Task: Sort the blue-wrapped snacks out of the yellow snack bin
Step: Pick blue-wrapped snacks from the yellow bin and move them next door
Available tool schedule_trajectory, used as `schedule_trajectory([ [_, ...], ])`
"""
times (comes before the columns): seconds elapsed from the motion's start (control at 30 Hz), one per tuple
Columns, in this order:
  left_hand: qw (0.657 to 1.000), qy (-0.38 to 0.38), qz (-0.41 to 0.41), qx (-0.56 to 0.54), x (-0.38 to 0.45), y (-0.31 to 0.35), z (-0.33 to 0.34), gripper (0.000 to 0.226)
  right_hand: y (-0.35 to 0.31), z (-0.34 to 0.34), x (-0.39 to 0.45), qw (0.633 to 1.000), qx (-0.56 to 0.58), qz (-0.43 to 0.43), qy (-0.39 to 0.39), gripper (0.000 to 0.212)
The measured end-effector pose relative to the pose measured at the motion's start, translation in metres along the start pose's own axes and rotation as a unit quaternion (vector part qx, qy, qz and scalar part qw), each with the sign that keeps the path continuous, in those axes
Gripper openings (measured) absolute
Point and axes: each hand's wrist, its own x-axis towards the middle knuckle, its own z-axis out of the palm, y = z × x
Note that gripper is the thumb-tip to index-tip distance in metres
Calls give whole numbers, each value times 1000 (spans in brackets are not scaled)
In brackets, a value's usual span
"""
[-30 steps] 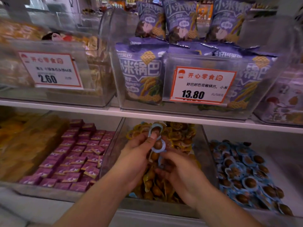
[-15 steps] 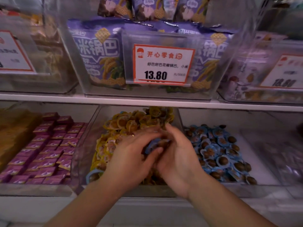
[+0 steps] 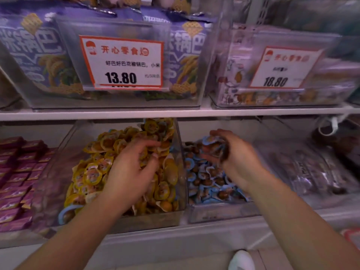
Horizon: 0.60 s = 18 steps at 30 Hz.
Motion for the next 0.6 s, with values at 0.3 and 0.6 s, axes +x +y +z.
schedule_trajectory([
  [0.3, 966, -129, 75, 213, 12, -17, -4, 35, 18, -1, 21, 958, -260, -117, 17, 16],
  [0.6, 902, -236, 34, 361, 111, -42, 27, 63, 62, 37, -8, 882, -374, -241, -153, 49],
])
